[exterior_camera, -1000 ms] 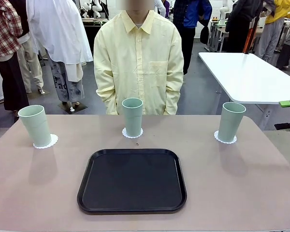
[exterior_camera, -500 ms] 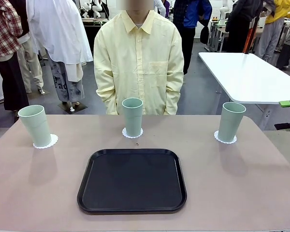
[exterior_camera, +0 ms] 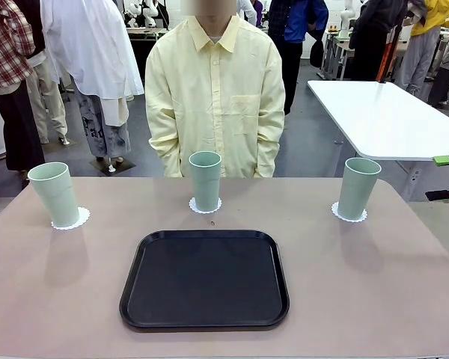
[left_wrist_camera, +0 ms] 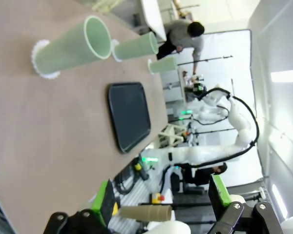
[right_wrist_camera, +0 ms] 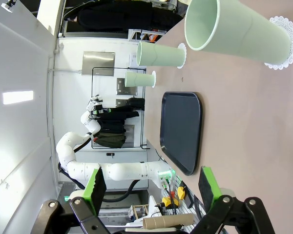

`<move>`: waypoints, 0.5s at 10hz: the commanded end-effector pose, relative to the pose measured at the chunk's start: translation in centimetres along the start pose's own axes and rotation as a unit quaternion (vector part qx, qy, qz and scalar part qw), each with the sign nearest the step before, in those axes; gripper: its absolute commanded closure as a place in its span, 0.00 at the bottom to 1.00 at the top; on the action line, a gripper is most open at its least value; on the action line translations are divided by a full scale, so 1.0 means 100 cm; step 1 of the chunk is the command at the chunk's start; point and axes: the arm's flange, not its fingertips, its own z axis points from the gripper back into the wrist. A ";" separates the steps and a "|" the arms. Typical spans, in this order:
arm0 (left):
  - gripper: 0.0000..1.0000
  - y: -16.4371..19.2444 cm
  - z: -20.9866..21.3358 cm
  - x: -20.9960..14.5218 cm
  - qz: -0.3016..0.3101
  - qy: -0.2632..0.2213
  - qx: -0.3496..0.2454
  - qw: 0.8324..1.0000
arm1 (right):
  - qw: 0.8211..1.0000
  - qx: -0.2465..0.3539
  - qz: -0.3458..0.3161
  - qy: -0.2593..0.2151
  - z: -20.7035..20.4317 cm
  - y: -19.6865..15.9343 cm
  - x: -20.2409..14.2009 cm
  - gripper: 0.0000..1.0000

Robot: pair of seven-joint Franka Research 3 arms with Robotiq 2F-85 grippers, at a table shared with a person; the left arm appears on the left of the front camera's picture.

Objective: Place coasters on the table and set cups on them.
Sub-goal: Take one Reusable plastic cup from the Flat Tray and place it on a coaster set by the human.

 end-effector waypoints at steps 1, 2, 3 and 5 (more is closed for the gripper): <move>0.00 -0.002 0.001 -0.002 -0.001 -0.001 -0.001 1.000 | 1.000 -0.001 -0.005 0.000 -0.001 0.003 0.000 0.00; 0.00 -0.002 0.001 -0.002 -0.001 -0.001 -0.001 1.000 | 1.000 -0.001 -0.005 0.000 -0.001 0.003 0.000 0.00; 0.00 -0.002 0.001 -0.002 -0.001 -0.001 -0.001 1.000 | 1.000 -0.001 -0.005 0.000 -0.001 0.003 0.000 0.00; 0.00 -0.002 0.001 -0.002 -0.001 -0.001 -0.001 1.000 | 1.000 -0.001 -0.005 0.000 -0.001 0.003 0.000 0.00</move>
